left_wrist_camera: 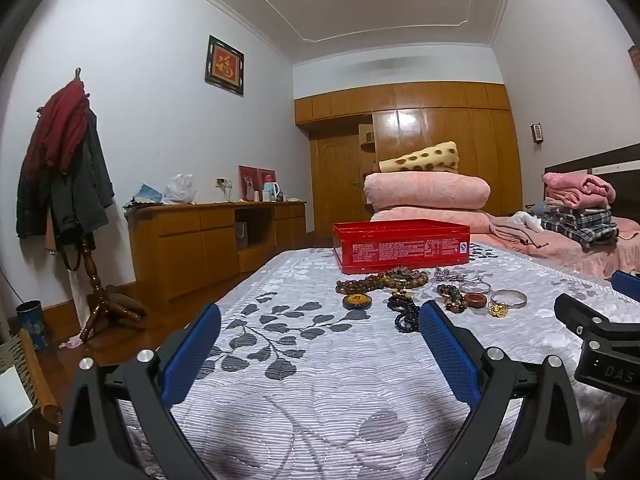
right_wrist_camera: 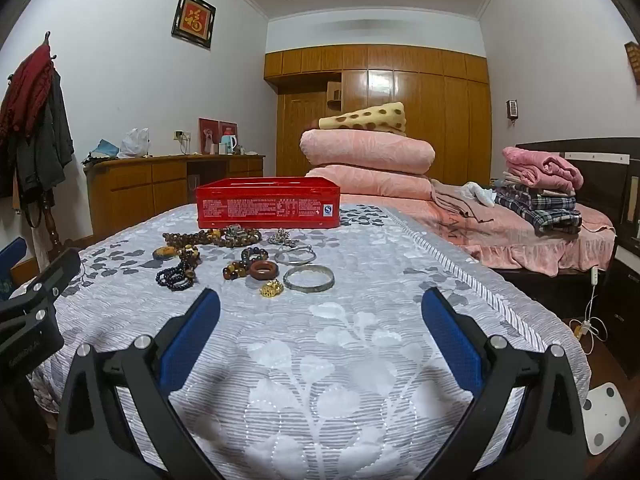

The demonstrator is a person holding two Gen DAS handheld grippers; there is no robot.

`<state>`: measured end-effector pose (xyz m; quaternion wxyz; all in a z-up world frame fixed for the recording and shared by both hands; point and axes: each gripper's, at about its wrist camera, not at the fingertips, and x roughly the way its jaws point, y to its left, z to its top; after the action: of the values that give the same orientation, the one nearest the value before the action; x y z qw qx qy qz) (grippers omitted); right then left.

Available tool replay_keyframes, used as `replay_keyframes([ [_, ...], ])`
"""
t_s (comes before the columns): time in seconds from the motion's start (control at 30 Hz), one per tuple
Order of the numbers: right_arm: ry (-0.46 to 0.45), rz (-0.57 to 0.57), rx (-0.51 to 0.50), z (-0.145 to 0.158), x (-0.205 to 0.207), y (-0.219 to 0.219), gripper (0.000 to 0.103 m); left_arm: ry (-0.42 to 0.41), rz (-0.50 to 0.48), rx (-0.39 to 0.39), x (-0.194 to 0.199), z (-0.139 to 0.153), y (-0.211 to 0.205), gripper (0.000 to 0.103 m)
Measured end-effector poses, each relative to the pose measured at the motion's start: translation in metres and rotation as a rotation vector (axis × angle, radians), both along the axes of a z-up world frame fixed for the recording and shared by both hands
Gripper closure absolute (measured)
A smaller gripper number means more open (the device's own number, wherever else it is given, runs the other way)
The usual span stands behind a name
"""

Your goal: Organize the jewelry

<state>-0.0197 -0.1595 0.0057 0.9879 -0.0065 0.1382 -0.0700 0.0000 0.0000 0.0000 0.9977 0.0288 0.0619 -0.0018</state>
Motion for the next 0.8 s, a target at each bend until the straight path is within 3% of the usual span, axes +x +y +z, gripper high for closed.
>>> replay_keyframes([
  [0.8, 0.002, 0.000, 0.001, -0.0004, 0.0002, 0.0001, 0.005, -0.003, 0.001, -0.002, -0.0001, -0.0001, 0.0002, 0.006],
])
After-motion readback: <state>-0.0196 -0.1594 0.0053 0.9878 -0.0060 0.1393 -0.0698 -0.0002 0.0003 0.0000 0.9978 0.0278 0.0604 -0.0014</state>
